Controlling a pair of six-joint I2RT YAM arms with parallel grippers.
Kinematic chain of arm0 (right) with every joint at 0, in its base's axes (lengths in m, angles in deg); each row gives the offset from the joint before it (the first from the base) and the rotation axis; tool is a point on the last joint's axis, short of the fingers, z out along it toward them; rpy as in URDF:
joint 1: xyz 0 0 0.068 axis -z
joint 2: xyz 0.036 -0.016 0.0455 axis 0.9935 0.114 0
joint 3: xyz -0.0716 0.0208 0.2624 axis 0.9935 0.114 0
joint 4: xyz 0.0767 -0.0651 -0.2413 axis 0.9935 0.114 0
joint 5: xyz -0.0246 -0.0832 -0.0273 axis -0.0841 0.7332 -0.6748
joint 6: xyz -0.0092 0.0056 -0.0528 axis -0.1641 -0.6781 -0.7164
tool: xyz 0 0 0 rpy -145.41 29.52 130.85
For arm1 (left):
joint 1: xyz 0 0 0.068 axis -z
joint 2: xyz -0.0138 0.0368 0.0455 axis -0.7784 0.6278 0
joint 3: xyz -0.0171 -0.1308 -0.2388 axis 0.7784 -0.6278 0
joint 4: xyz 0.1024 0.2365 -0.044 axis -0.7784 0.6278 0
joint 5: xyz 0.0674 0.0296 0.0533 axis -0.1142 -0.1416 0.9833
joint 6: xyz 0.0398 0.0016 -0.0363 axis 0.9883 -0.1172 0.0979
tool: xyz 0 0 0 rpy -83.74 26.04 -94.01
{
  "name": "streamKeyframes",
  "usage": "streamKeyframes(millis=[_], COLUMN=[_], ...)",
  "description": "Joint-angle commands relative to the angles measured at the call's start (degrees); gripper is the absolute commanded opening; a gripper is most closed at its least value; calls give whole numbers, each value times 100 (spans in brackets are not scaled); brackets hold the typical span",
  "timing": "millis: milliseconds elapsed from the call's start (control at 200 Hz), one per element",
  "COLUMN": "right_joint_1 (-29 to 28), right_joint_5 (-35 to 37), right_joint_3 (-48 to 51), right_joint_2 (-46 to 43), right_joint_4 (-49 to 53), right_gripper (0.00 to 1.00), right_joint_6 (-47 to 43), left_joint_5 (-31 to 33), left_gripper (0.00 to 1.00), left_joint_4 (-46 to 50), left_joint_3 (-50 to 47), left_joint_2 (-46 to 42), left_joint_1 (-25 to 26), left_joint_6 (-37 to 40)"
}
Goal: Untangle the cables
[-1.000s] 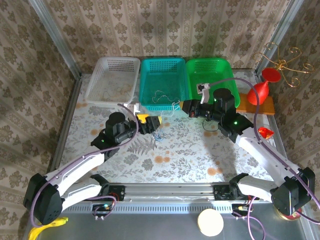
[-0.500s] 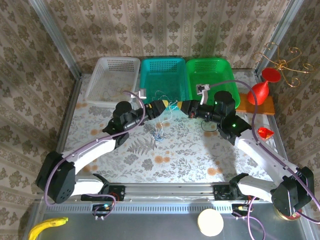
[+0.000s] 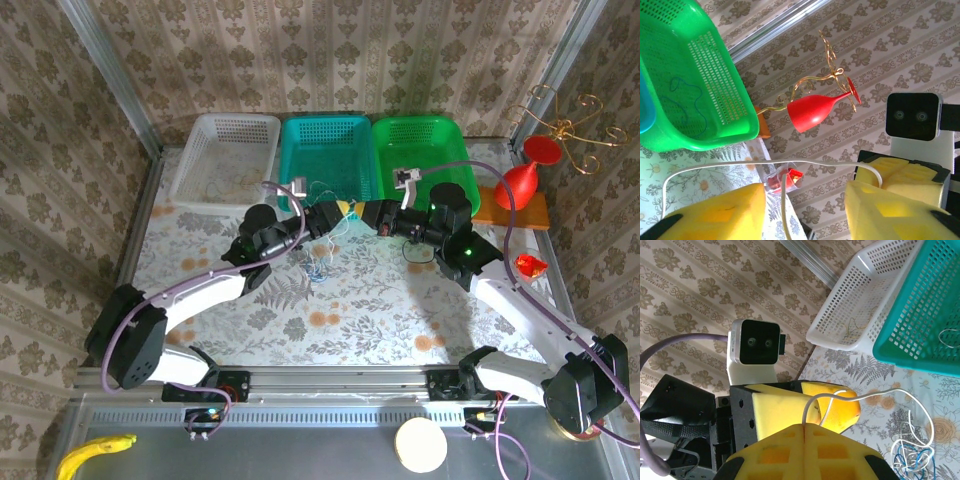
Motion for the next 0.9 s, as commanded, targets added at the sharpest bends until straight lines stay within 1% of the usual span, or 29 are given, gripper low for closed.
streamKeyframes(millis=[0, 110, 255, 355, 380, 475, 510, 565, 710, 895], right_joint_1=[-4, -4, 1, 5, 5, 3, 5, -1, 5, 5], right_joint_5=[-140, -124, -57, -9, -6, 38, 60, 105, 222, 384], right_joint_3=[124, 169, 278, 354, 375, 471, 517, 593, 802, 1110], right_joint_2=[-97, -81, -79, -65, -61, -61, -70, -85, -121, -50], right_joint_4=[-269, -246, -211, -153, -148, -105, -96, -73, -55, -158], right_gripper=[0, 0, 0, 0, 5, 31, 37, 43, 51, 57], right_joint_6=[70, 48, 6, -38, -53, -106, -125, -158, -251, -295], left_joint_5=[-25, -2, -18, -96, -112, -151, -167, -195, -283, -420], left_gripper=[38, 24, 0, 0, 0, 0, 0, 0, 0, 0], left_joint_4=[-504, -654, -518, -43, 100, 519, 627, 742, 908, 1063], left_joint_3=[156, 163, 346, 640, 721, 984, 1062, 1182, 1438, 1768], left_joint_2=[97, 133, 65, -28, -53, -112, -121, -130, -105, -34], left_joint_1=[79, 85, 62, 50, 42, 9, -16, -61, -151, -195], left_joint_6=[-177, -226, -110, 177, 256, 494, 548, 601, 677, 752])
